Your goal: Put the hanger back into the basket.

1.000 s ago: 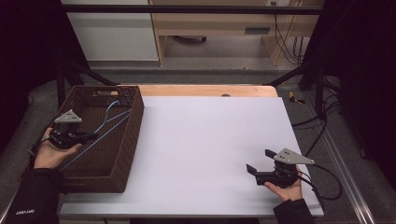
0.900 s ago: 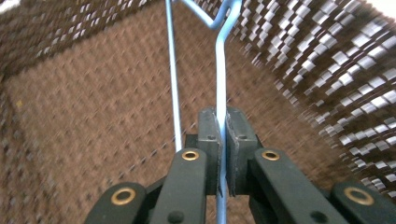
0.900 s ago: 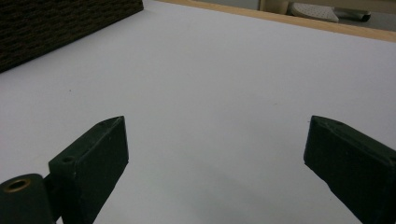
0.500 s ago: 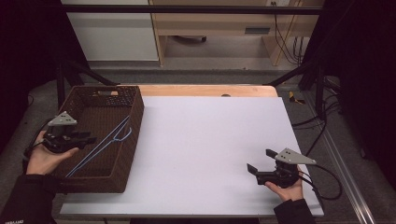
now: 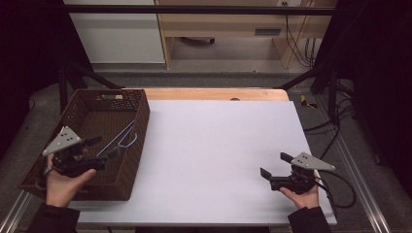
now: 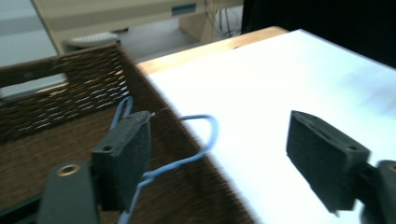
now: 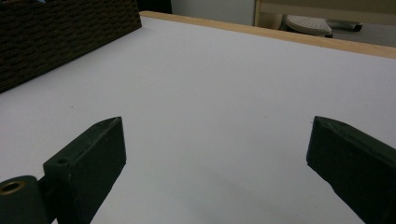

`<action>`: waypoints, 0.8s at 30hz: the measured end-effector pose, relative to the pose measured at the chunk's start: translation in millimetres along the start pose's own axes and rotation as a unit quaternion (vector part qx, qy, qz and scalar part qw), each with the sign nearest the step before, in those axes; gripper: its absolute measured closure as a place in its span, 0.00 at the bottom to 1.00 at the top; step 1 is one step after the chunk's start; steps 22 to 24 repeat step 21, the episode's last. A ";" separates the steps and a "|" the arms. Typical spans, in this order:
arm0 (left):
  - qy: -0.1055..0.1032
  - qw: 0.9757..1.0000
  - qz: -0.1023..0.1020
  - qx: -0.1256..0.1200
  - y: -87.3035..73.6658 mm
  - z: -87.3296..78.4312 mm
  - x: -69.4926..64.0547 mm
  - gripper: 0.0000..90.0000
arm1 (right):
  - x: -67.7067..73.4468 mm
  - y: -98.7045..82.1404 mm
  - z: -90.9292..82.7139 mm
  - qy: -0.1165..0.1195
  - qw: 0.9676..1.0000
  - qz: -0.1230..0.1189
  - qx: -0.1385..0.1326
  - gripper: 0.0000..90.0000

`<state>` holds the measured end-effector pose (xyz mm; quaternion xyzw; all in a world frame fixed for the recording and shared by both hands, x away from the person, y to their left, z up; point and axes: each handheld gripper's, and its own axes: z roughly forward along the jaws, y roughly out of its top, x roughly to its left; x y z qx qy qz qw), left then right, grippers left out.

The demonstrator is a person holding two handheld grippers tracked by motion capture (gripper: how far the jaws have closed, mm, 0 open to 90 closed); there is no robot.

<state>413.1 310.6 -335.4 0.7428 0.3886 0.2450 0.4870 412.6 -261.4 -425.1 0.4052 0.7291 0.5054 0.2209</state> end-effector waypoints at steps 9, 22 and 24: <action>-0.010 1.000 0.009 -0.018 -12.1 17.5 -50.8 0.09 | -2.6 2.1 -4.5 0.000 1.000 0.003 -0.006 0.04; -0.044 0.999 0.014 0.002 -36.1 42.3 -79.9 0.09 | -3.3 0.3 -7.6 0.001 1.000 0.008 -0.008 0.04; -0.044 0.999 0.014 0.002 -36.1 42.3 -79.9 0.09 | -3.3 0.3 -7.6 0.001 1.000 0.008 -0.008 0.04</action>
